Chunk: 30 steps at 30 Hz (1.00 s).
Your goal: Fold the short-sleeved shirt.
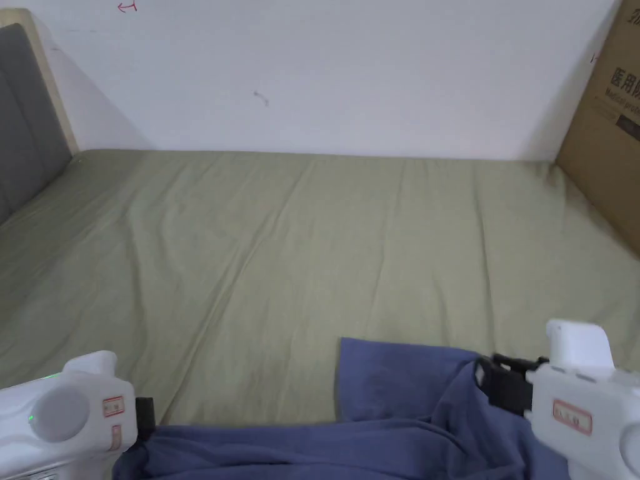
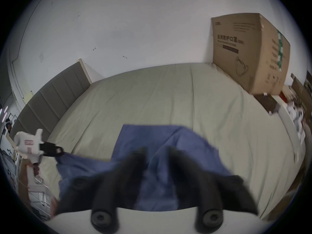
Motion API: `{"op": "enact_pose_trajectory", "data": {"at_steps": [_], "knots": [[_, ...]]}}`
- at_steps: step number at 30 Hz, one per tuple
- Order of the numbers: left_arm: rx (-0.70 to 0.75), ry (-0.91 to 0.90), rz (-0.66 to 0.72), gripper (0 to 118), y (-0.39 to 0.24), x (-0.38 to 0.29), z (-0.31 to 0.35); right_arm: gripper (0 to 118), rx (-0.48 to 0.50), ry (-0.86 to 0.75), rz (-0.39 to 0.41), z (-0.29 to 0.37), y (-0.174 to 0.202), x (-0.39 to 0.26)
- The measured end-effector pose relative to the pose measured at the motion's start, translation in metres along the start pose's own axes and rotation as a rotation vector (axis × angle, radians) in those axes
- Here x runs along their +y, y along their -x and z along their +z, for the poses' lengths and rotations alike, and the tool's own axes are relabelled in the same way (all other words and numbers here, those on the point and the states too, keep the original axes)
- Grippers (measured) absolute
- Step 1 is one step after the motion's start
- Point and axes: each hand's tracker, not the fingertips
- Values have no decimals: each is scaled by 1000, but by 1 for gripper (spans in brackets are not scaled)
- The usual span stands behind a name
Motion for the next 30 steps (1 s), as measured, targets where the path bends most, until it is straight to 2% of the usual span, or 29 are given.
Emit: {"op": "enact_pose_trajectory", "data": {"at_steps": [1, 2, 3, 7, 9, 11, 13, 16, 18, 19, 20, 21, 23, 26, 30], "knots": [[-2, -20, -7, 2, -1, 3, 6, 98, -8, 69, 35, -22, -9, 16], [-11, -31, -8, 2, 0, 5, 10, 100, 15, 117, 53, -42, -17, 26], [-19, -32, -6, 2, -1, 8, 15, 100, 35, 150, 57, -67, -28, 37], [-15, -58, -10, 2, -5, 12, 22, 98, -70, 386, 67, -152, -45, 43], [-9, -53, -16, 2, -7, 14, 20, 93, -33, 432, 156, -181, -43, 35], [-4, -47, -24, 2, -9, 14, 18, 90, -56, 472, 188, -201, -37, 27], [0, -45, -29, 2, -10, 15, 15, 90, -29, 496, 162, -212, -36, 25], [5, -36, -38, 2, -12, 17, 12, 88, -25, 494, 174, -209, -40, 27], [8, -33, -40, 2, -10, 18, 10, 70, -26, 471, 167, -198, -42, 30], [8, -34, -47, 2, -10, 19, 9, 54, -43, 447, 155, -191, -40, 33], [10, -31, -50, 2, -11, 19, 10, 24, -43, 421, 138, -186, -39, 33], [12, -30, -54, 2, -11, 20, 10, 9, -35, 431, 123, -183, -39, 32], [18, -31, -55, 2, -8, 21, 11, 8, 7, 461, 104, -182, -37, 29], [18, -40, -46, 2, -6, 22, 23, 7, -40, 428, 121, -167, -34, 33], [39, -114, -90, 2, -8, 34, 51, 7, -10, 322, 47, -124, -40, 70]]}}
